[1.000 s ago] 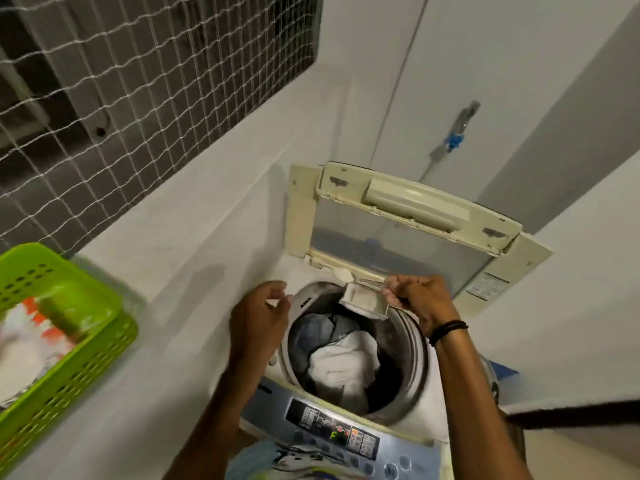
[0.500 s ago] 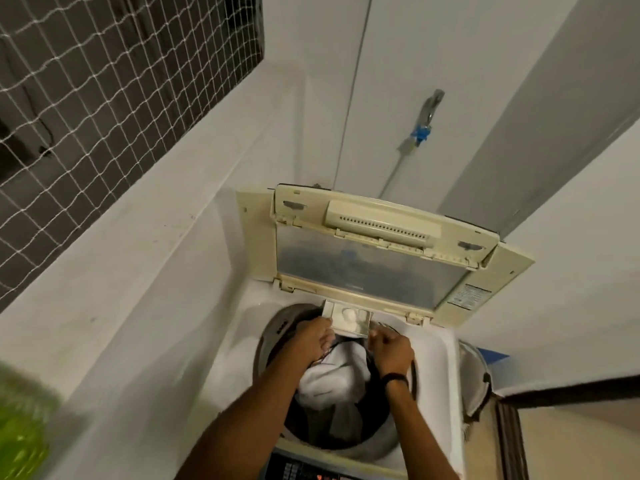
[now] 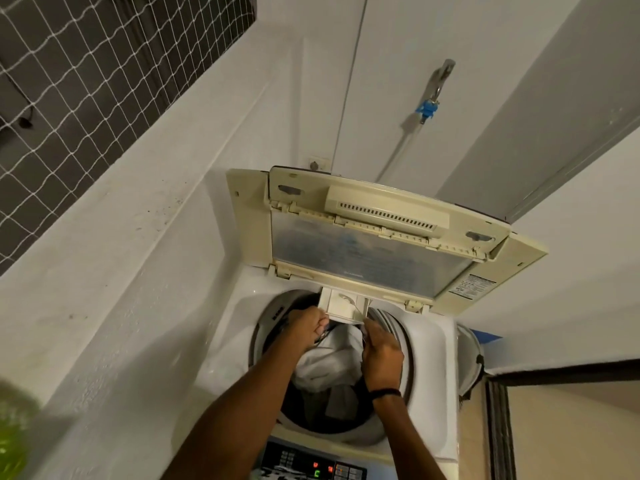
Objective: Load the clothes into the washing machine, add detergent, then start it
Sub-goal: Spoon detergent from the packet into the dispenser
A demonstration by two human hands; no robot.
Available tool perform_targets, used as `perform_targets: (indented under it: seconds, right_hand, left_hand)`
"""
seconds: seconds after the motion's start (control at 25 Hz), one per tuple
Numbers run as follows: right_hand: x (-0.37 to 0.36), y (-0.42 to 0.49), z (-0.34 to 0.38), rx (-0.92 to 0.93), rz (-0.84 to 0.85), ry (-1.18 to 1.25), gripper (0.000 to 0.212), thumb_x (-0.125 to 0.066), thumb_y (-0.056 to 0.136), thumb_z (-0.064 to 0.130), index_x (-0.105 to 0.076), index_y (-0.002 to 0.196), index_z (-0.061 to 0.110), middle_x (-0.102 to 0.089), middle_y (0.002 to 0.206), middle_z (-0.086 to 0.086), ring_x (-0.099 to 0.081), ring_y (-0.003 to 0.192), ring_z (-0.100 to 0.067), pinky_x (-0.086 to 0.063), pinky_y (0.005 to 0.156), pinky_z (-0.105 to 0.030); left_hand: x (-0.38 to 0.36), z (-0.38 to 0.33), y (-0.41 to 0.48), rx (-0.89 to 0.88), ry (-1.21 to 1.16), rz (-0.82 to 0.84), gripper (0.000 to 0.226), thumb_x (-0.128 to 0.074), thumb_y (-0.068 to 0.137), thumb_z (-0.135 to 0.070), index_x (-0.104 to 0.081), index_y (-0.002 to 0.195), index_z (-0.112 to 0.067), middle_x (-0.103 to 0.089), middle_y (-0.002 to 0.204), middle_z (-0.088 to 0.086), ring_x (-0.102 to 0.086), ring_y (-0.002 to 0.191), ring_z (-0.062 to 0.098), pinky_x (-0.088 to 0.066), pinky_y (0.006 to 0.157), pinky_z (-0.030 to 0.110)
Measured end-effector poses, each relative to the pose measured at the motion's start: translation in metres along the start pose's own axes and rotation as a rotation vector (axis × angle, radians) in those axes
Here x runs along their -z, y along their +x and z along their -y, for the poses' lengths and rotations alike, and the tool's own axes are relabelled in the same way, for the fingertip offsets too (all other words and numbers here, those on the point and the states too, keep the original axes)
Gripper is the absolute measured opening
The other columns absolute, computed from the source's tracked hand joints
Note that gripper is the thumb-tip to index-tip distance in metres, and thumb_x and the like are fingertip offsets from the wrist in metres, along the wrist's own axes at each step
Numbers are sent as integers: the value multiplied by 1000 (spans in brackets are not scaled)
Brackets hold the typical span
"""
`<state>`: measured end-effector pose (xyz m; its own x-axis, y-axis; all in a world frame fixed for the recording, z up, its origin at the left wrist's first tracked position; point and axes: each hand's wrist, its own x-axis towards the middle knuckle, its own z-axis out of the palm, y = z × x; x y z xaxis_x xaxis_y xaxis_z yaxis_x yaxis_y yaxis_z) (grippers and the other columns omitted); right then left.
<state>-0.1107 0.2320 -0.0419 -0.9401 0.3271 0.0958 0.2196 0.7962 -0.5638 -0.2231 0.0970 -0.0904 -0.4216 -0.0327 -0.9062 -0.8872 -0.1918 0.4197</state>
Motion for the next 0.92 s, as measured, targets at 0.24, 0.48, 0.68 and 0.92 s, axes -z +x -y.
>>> perform_targets:
  seconds: [0.24, 0.48, 0.68, 0.92]
  right_hand:
    - [28, 3, 25, -309, -96, 218, 21, -67, 89, 8, -76, 107, 14, -77, 85, -4, -71, 74, -18, -47, 68, -14]
    - [66, -7, 66, -737, 108, 1177, 16, -66, 88, -1, -72, 103, -1, -75, 97, -18, -71, 91, -27, -60, 81, -28]
    - [111, -29, 150, -604, 391, 1350, 19, -56, 90, -6, -75, 89, -2, -76, 92, -16, -74, 85, -23, -59, 80, -26]
    - [133, -61, 256, -238, 811, 1167, 18, -66, 80, 9, -76, 91, 1, -74, 98, -20, -73, 93, -27, -59, 74, -23]
  left_hand:
    - [8, 0, -21, -3, -11, 65, 27, -59, 83, 6, -66, 109, 10, -68, 85, 14, -58, 59, 12, -44, 40, 16]
    - [54, 12, -77, -42, -238, 173, 15, -55, 93, -5, -69, 94, 1, -72, 64, 6, -68, 61, 12, -51, 54, 21]
    - [113, 30, -132, -57, -440, 189, 13, -59, 88, -4, -70, 88, 2, -70, 67, 10, -63, 58, 16, -48, 46, 20]
    - [175, 60, -188, -174, -698, 165, 29, -64, 86, -9, -76, 60, -7, -68, 78, 13, -59, 62, 18, -43, 53, 23]
